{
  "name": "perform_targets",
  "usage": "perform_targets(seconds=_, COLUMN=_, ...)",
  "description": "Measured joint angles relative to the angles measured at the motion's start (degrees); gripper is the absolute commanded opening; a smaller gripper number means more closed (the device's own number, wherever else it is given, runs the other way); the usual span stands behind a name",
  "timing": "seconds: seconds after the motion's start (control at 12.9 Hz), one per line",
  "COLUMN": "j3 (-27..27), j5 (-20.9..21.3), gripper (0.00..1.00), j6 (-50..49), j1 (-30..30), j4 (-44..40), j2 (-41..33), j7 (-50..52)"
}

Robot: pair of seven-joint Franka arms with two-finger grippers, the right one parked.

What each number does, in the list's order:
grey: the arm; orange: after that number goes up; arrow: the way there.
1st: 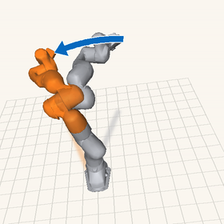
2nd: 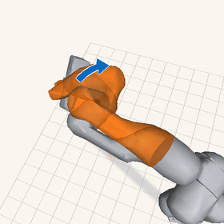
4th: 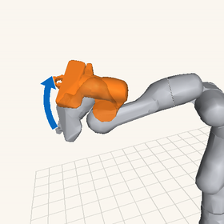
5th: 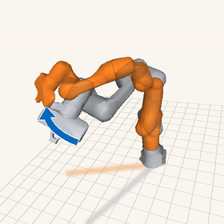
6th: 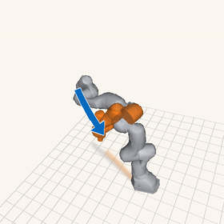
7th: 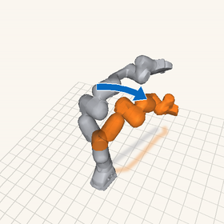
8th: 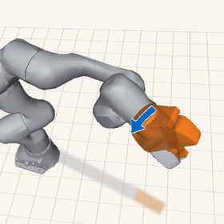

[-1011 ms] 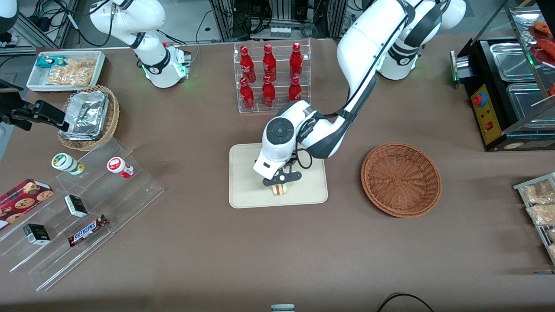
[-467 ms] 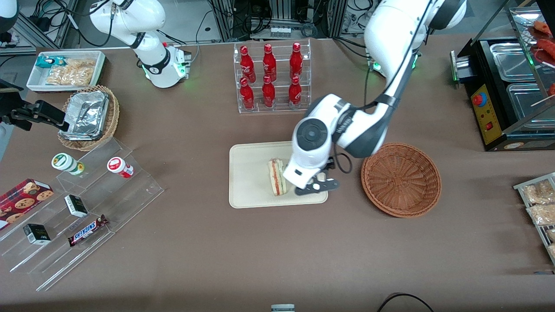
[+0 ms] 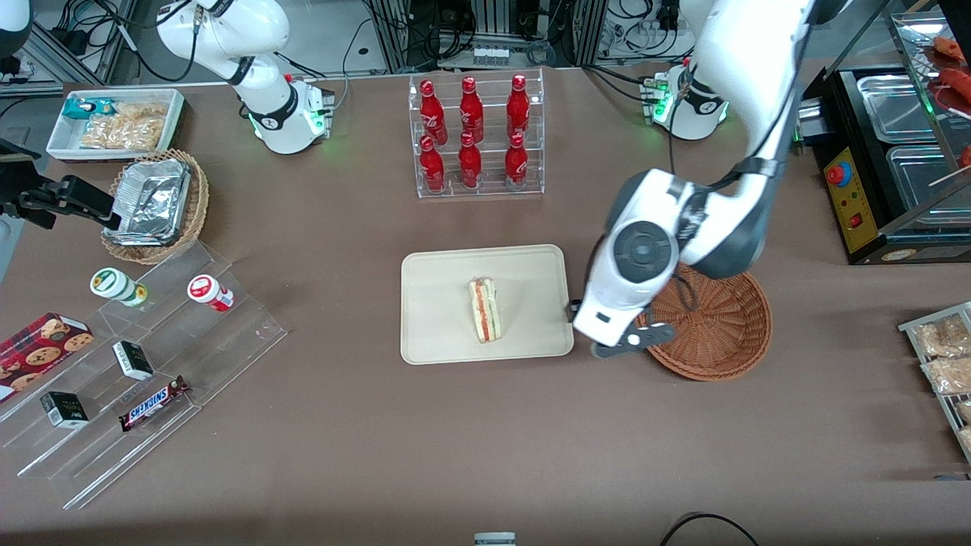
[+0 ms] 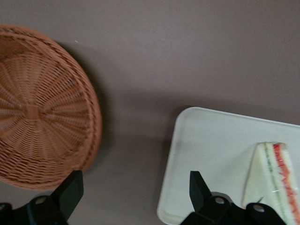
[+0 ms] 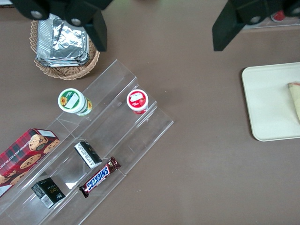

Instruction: Place sandwich from basket to tray

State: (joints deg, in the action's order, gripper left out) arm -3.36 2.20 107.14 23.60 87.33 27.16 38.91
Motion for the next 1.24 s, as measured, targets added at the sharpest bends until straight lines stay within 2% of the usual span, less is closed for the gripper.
perform_targets(seconds=0.31, j3=-0.09, j5=0.0, gripper=1.0, j6=-4.42, j1=-6.82, j4=6.46, j2=-8.79, j7=-11.64)
perform_targets(seconds=0.7, j3=-5.62, j5=0.0, gripper=1.0, j6=-15.86, j1=-19.77, j4=7.7, j2=-18.5, j7=-27.93)
perform_targets(seconds=0.93, j3=-5.54, j5=0.0, gripper=1.0, j6=-19.21, j1=-23.81, j4=7.29, j2=-22.58, j7=-37.24)
perform_targets(seconds=1.24, j3=-3.9, j5=0.16, gripper=1.0, j6=-20.67, j1=-25.83, j4=4.52, j2=-25.69, j7=-40.01)
